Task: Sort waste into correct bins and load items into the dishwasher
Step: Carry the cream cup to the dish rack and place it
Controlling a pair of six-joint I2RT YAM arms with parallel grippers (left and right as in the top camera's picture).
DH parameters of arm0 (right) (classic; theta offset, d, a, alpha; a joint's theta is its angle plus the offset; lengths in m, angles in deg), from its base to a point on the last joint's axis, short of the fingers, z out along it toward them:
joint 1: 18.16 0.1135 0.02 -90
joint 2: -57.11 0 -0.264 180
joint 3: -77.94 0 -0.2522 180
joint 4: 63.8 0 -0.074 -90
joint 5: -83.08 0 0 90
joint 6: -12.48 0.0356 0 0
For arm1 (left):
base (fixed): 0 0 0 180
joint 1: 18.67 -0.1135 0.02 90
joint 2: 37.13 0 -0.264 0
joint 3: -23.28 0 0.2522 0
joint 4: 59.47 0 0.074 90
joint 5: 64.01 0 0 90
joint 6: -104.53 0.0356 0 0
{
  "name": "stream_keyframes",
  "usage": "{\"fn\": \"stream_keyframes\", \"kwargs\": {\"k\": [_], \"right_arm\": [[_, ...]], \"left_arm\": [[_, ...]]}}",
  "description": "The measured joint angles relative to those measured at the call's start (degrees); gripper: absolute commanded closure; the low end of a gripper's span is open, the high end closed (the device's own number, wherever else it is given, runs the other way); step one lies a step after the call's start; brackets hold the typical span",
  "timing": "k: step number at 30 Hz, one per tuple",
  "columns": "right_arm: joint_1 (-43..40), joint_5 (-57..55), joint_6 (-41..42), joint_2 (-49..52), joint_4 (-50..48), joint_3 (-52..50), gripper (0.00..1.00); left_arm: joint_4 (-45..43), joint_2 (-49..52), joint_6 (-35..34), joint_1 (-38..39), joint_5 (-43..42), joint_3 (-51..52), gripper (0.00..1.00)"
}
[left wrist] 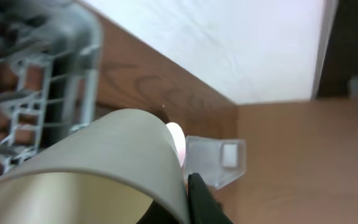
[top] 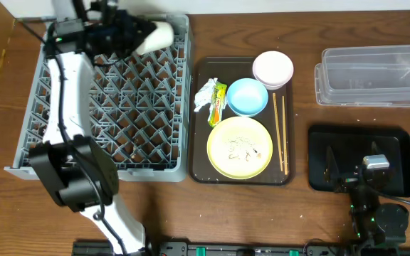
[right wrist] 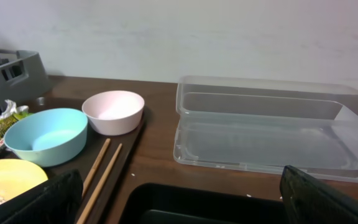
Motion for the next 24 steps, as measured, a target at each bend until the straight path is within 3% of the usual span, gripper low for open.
{"fn": "stream_keyframes", "kwargs": {"k": [9, 17, 24], "right_arm": [[0.0, 0.0, 0.0, 0.0, 0.0, 0.0, 0.01], [0.0, 0.0, 0.0, 0.0, 0.0, 0.0, 0.01], [0.0, 0.0, 0.0, 0.0, 0.0, 0.0, 0.01]], "left_arm": [[-0.1, 8.8, -8.3, -4.4, -8.7, 0.0, 0.92], [-0.1, 9.4, -9.9, -4.8, -9.9, 0.5, 0.92], [-3.7, 10.8, -10.1, -8.7, -9.9, 7.3, 0.92]]}}
